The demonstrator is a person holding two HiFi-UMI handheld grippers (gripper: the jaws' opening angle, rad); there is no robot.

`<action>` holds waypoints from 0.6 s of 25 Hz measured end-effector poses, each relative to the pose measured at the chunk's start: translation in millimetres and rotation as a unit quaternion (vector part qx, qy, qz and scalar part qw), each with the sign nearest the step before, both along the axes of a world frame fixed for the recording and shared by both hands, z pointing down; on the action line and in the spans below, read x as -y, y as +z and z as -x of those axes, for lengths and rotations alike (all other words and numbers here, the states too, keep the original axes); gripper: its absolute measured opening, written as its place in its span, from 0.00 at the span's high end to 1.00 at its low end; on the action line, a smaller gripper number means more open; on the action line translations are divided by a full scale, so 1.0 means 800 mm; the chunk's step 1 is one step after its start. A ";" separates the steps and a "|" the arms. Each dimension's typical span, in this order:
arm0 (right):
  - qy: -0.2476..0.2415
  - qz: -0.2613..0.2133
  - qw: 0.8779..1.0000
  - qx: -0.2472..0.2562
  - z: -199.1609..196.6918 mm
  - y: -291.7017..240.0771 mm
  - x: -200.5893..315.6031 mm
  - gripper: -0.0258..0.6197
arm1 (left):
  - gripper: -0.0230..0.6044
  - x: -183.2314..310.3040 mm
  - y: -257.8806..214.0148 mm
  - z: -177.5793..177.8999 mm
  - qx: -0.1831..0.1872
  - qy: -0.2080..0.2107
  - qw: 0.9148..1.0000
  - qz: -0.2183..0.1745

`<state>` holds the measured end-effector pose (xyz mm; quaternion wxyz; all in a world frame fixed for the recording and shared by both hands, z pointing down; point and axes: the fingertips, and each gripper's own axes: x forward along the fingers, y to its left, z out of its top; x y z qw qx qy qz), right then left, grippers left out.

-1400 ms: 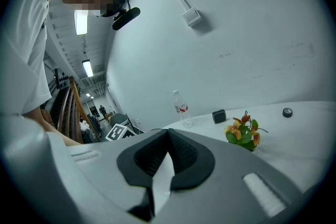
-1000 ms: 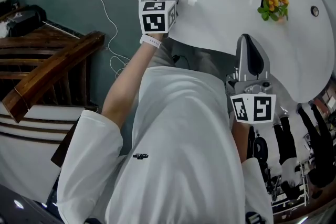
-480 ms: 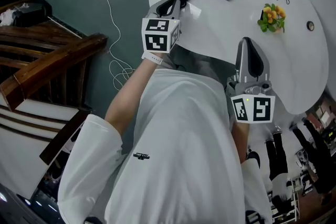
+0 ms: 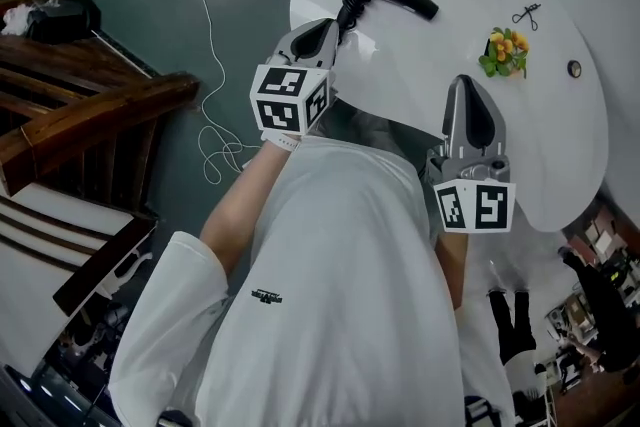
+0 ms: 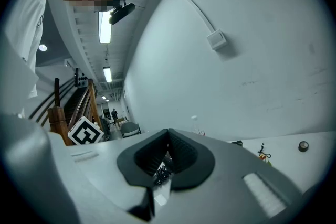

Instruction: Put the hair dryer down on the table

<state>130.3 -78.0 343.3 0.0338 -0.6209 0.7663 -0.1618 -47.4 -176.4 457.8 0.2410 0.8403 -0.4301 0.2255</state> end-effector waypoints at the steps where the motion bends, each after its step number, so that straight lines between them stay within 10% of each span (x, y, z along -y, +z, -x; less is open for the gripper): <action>1: -0.002 -0.003 1.000 -0.002 0.002 -0.003 0.000 0.94 | 0.95 -0.003 -0.011 0.002 -0.008 -0.003 1.000 -0.005; 15: -0.035 -0.035 0.998 -0.026 0.033 -0.042 0.001 0.94 | 0.95 -0.047 -0.118 0.049 -0.070 -0.040 0.994 -0.076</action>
